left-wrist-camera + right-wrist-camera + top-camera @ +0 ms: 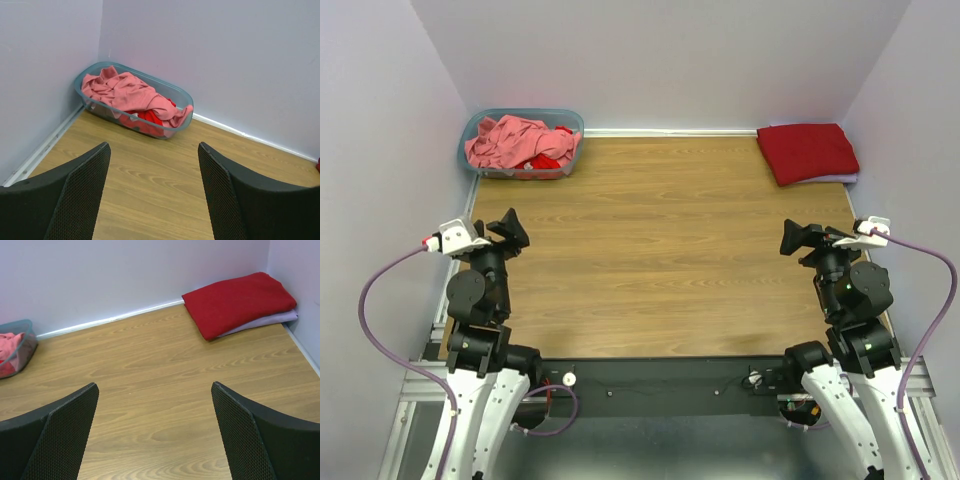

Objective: Fold and stack the t-shirts
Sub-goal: Grab the tshirt from the pile

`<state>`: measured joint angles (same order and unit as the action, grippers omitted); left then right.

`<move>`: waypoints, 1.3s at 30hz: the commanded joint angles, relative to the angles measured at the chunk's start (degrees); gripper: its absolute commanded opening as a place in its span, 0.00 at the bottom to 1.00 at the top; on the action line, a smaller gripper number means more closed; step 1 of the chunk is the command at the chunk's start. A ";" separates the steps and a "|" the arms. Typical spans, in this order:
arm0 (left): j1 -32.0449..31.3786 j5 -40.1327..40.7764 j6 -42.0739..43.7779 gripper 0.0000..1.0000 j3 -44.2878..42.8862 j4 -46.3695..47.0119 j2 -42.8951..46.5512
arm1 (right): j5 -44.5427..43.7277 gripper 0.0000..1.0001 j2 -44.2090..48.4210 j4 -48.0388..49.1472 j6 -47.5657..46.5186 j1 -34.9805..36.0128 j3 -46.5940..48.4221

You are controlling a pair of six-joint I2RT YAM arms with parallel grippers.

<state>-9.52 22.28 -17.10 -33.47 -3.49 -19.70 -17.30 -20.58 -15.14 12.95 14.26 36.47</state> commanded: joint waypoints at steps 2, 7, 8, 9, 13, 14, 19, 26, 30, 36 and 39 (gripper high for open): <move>-0.24 -1.19 0.93 0.79 0.60 1.90 -1.91 | 0.69 1.00 0.54 -0.60 -0.12 0.24 -0.17; -0.24 -2.86 -0.55 0.79 -0.01 4.44 -7.78 | 1.74 1.00 0.10 -0.51 0.85 0.24 -0.34; -0.32 -3.12 -0.91 0.79 -0.53 4.63 -9.46 | 2.09 1.00 0.01 -0.60 0.85 0.24 -0.26; -0.24 -3.73 -1.00 0.78 -0.97 4.98 -11.48 | 2.53 1.00 -0.08 -0.51 0.85 0.33 -0.26; -0.24 -5.58 -2.49 0.77 -7.38 3.58 -27.78 | 4.38 1.00 -0.51 -0.51 0.85 0.33 -0.34; -0.32 -6.02 -3.19 0.77 -9.05 3.57 -30.63 | 4.47 1.00 -0.52 -0.51 1.02 0.24 -0.43; -0.06 -2.08 -4.51 0.75 -25.01 -3.35 -52.65 | 5.08 1.00 0.18 0.02 1.11 0.33 -0.78; 7.05 -3.03 -7.33 0.74 -48.94 -8.90 -80.11 | 5.52 1.00 2.12 0.28 0.23 0.33 -1.31; 11.01 -4.62 -8.65 0.73 -64.57 -12.68 -95.65 | 5.00 1.00 2.12 0.46 -0.03 0.33 -1.40; 13.91 -4.62 -7.95 0.70 -74.71 -12.25 -106.76 | 4.91 1.00 0.98 0.55 -0.29 0.33 -1.58; 14.53 -4.35 -7.68 0.66 -79.27 -11.55 -112.03 | 5.17 1.00 -0.51 0.46 -0.64 0.24 -1.58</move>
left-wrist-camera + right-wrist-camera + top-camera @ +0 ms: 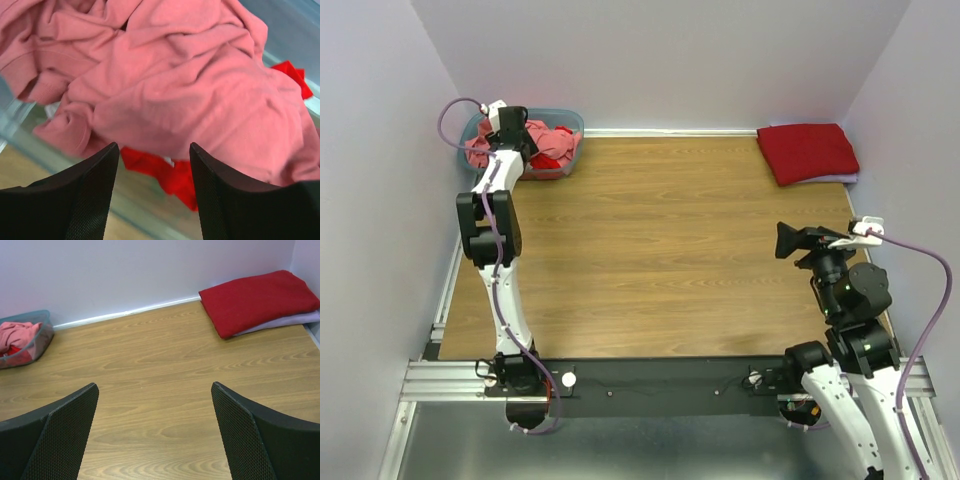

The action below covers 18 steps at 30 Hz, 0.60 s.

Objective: Fold and stack the t-shirts
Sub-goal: Grab the tshirt from the pile

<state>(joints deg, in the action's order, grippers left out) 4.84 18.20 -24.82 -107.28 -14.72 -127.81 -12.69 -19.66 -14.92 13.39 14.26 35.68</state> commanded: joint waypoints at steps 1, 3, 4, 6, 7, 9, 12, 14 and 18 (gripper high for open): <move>0.34 -0.70 0.03 0.65 -6.00 0.65 -4.72 | 0.73 1.00 -1.87 0.33 -1.08 0.33 -0.79; 0.87 -2.02 -0.05 0.64 -6.79 1.45 -6.13 | 1.09 1.00 -2.57 0.24 -1.35 0.33 -0.88; 1.13 -2.55 -0.23 0.64 -7.67 1.80 -7.44 | 1.26 1.00 -3.01 0.33 -1.35 0.33 -0.88; 1.48 -4.21 -0.14 0.62 -8.20 3.03 -8.42 | 1.61 1.00 -3.98 0.24 -1.61 0.33 -0.79; 1.57 -4.83 -0.06 0.61 -8.20 3.55 -9.21 | 1.53 1.00 -4.33 0.24 -1.70 0.33 -0.88; 2.36 -7.45 0.12 0.54 -9.25 3.83 -10.35 | 1.61 1.00 -5.56 0.15 -1.78 0.33 -0.79; 3.42 -9.31 0.12 0.33 -9.61 3.99 -10.80 | 2.05 1.00 -6.53 0.15 -2.05 0.33 -0.70; 3.42 -9.67 1.00 0.00 -9.35 4.87 -10.18 | 2.14 1.00 -6.79 0.15 -2.14 0.24 -0.61; 3.42 -10.90 2.49 0.00 -8.12 6.02 -7.81 | 2.32 1.00 -7.14 0.24 -2.14 0.24 -0.79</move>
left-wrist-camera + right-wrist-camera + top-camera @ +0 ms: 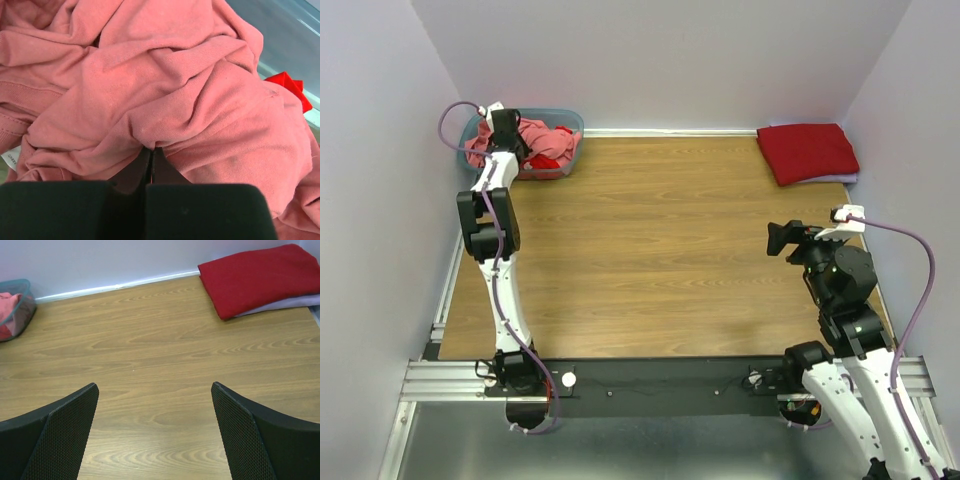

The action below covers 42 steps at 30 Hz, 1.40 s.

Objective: Fold and stack the t-shirts
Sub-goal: Grab the tshirt from the pile, then move the tshirt to the center of the board

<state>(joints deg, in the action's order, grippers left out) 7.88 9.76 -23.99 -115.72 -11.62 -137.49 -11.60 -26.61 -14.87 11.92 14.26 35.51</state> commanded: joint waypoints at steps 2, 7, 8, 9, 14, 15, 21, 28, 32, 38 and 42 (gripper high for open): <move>0.38 -2.46 1.23 0.00 1.02 3.09 5.03 | 1.57 1.00 -0.02 0.11 -0.67 0.33 -0.53; -0.23 -3.61 -1.94 0.00 3.57 3.53 17.75 | 2.01 1.00 0.51 0.11 -0.59 0.33 -0.53; -0.49 -2.91 -1.85 0.00 3.57 3.62 19.61 | 2.10 1.00 0.68 0.11 -0.50 0.24 -0.44; -0.93 -1.51 -1.50 0.00 3.49 3.71 21.37 | 2.45 1.00 0.86 0.11 -0.50 0.33 -0.53; -4.53 -2.99 -0.62 0.00 3.92 4.41 32.01 | 5.26 1.00 1.47 0.20 -0.41 0.33 -0.53; -5.24 -3.08 -0.36 0.00 4.36 4.76 33.50 | 5.35 1.00 1.56 0.20 -0.41 0.24 -0.44; -11.74 -3.16 3.33 0.00 4.11 5.65 42.29 | 6.15 1.00 3.05 0.20 -0.23 0.33 -0.53; -22.72 -10.27 5.18 0.00 2.96 5.29 50.21 | 5.88 1.00 4.20 0.28 -0.23 0.24 -0.44; -25.98 -22.73 3.17 0.00 0.86 4.59 51.18 | 6.06 1.00 4.72 0.28 -0.23 0.33 -0.44; -29.41 -29.00 3.24 0.00 -0.20 3.54 47.06 | 5.88 1.00 5.87 0.37 -0.32 0.33 -0.44; -29.41 -30.33 3.51 0.00 -2.83 1.95 41.44 | 5.35 1.00 6.04 0.28 -0.41 0.33 -0.53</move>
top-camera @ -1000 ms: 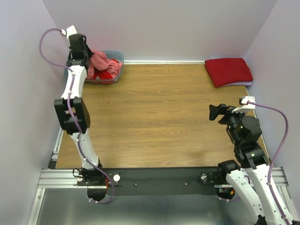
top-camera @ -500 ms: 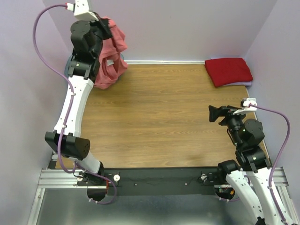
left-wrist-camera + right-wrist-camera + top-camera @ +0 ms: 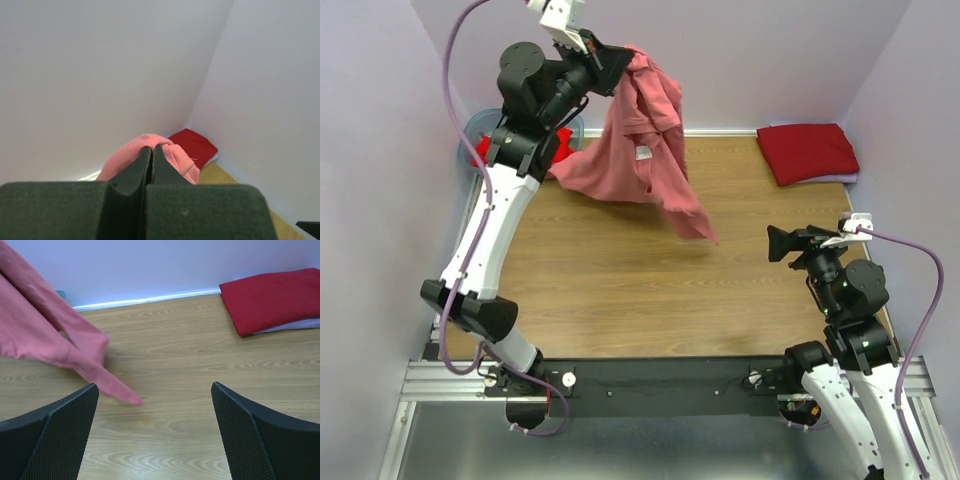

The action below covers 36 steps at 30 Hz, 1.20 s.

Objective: Fold and stack the t-shirts
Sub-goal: Move the tshirt to the center of the board

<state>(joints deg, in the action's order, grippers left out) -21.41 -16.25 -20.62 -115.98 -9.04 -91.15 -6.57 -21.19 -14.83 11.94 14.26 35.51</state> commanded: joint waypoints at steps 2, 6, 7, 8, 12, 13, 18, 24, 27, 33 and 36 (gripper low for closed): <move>-0.13 -4.14 -0.81 0.00 -5.21 -1.42 -8.24 | 0.33 1.00 0.54 0.24 -0.43 0.33 -0.53; -2.31 -10.02 -3.11 0.00 -8.29 -1.68 -11.59 | 0.15 1.00 0.19 0.24 -0.52 0.24 -0.53; -4.24 -9.94 -2.50 0.00 -8.21 -1.68 -11.59 | 0.15 1.00 0.10 0.33 -0.52 0.24 -0.53; -4.95 -9.94 -0.93 0.00 -7.25 -2.03 -10.98 | 0.24 1.00 -0.08 0.33 -0.52 0.33 -0.53; -6.54 -9.68 0.49 0.00 0.39 -2.13 -7.03 | 3.22 1.00 -0.78 0.50 -0.61 0.33 -0.35; -6.71 -9.76 0.93 0.00 2.32 -2.21 -5.98 | 3.58 1.00 -0.96 0.50 -0.69 0.24 -0.26; -9.96 -5.83 4.36 0.00 13.32 -2.74 3.78 | 3.49 1.00 -1.40 0.68 -0.61 0.24 -0.26; -13.75 -7.21 6.21 0.00 9.12 -8.70 8.36 | 2.79 1.00 -1.66 1.03 -0.69 0.24 -0.26; -15.06 -8.53 6.21 0.00 5.60 -10.03 8.80 | 2.88 1.00 -1.66 1.03 -0.78 0.33 -0.35; -13.67 2.01 9.99 0.00 0.76 -15.39 5.56 | 2.70 1.00 -1.57 1.03 -0.87 0.33 -0.35; -9.01 0.43 8.06 0.00 2.25 -14.52 2.66 | 2.88 1.00 -1.40 1.03 -0.87 0.33 -0.44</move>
<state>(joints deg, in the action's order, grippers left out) -34.52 -18.81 -12.82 -114.39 -21.63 -84.66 -4.40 -22.72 -14.61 11.90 14.26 35.51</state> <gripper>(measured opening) 0.009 0.997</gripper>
